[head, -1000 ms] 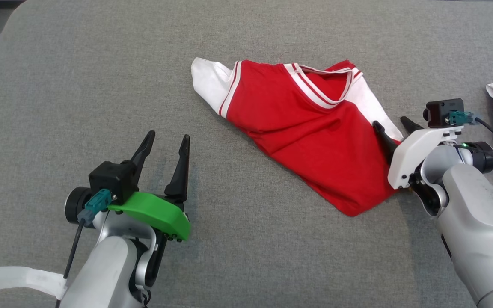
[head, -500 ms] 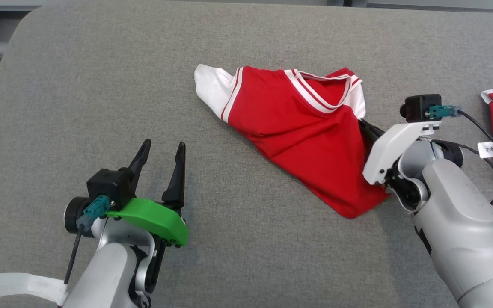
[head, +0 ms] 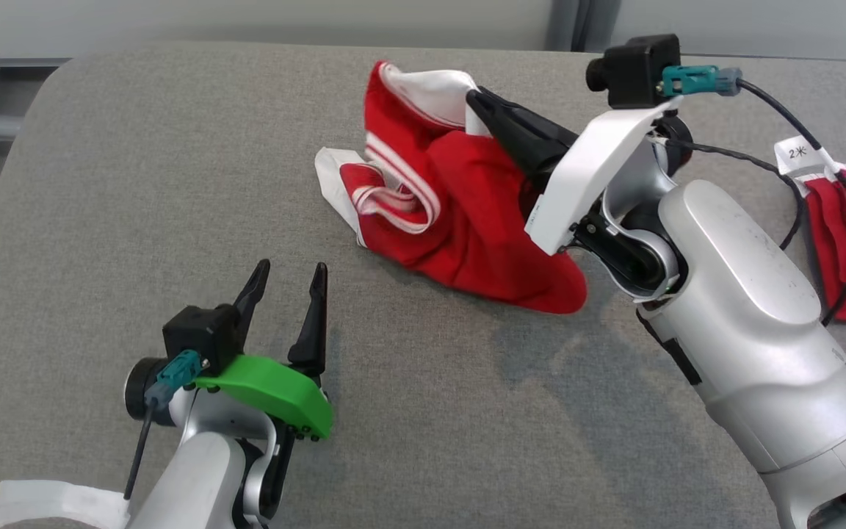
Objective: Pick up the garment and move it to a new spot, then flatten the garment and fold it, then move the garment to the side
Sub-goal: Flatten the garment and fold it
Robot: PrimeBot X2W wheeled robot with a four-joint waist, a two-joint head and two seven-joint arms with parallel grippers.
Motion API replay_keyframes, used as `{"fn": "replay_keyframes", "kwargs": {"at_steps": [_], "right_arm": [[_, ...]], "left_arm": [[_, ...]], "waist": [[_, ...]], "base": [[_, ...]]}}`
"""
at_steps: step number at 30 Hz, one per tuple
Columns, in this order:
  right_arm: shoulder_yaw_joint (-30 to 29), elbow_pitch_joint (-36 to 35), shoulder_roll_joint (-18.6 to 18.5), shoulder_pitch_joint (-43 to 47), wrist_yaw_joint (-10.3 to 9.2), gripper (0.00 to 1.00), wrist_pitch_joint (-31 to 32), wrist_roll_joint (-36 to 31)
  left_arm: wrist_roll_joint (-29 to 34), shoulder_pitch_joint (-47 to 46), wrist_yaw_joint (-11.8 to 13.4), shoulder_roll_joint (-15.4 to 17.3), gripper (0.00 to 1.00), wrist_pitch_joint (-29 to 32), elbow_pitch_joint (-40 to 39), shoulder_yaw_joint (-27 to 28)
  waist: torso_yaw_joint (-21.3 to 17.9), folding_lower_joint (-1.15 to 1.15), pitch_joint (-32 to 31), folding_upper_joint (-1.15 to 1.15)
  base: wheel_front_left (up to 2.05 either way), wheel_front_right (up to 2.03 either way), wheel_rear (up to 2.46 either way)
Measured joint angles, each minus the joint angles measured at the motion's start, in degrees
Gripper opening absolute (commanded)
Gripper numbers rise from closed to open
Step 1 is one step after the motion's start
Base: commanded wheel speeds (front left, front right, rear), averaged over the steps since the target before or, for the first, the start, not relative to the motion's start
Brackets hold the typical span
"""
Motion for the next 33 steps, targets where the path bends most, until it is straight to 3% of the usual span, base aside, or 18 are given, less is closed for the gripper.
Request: {"fn": "replay_keyframes", "kwargs": {"at_steps": [7, 12, 18, 23, 27, 33], "right_arm": [[2.3, -8.9, -0.9, -1.9, 0.00, 0.00, 3.7, 7.1], [2.1, -15.3, -3.8, -5.2, 0.00, 0.00, 7.4, 11.2], [-2.8, -17.7, -7.4, -9.3, 0.00, 0.00, 11.2, 14.8], [-5.6, -19.3, -6.1, -10.3, -0.25, 0.00, 15.6, 20.8], [-9.1, -20.6, -3.2, -13.6, -6.08, 0.00, 18.0, 24.2], [-11.8, -20.6, 1.6, -14.2, -16.45, 0.00, 19.1, 25.2]], "left_arm": [[-0.1, 2.1, 0.0, -0.2, 1.00, -0.4, 0.9, 0.2], [-0.5, 3.3, 0.0, -0.3, 1.00, -0.9, 1.7, 1.1], [-1.0, 4.2, 0.0, -0.5, 1.00, -1.0, 2.6, 1.0], [-1.3, 5.1, 0.0, -0.8, 1.00, -1.5, 2.8, 0.9], [-2.1, 6.4, 0.0, -1.4, 1.00, -1.8, 3.2, 0.4], [-2.5, 7.1, 0.0, -1.5, 1.00, -2.0, 2.8, -0.2]], "waist": [[-0.1, 0.00, -2.2, 0.00], [-0.2, 0.00, -4.2, 0.00], [-0.3, 0.00, -6.5, 0.00], [-0.2, 0.00, -8.8, 0.00], [0.0, 0.00, -10.9, 0.00], [0.8, 0.00, -12.5, 0.00]], "base": [[0.00, 0.00, 0.00], [0.00, 0.00, 0.00], [0.00, 0.00, 0.00], [0.00, 0.00, 0.00], [0.00, 0.00, 0.00], [0.00, 0.00, 0.00]]}}
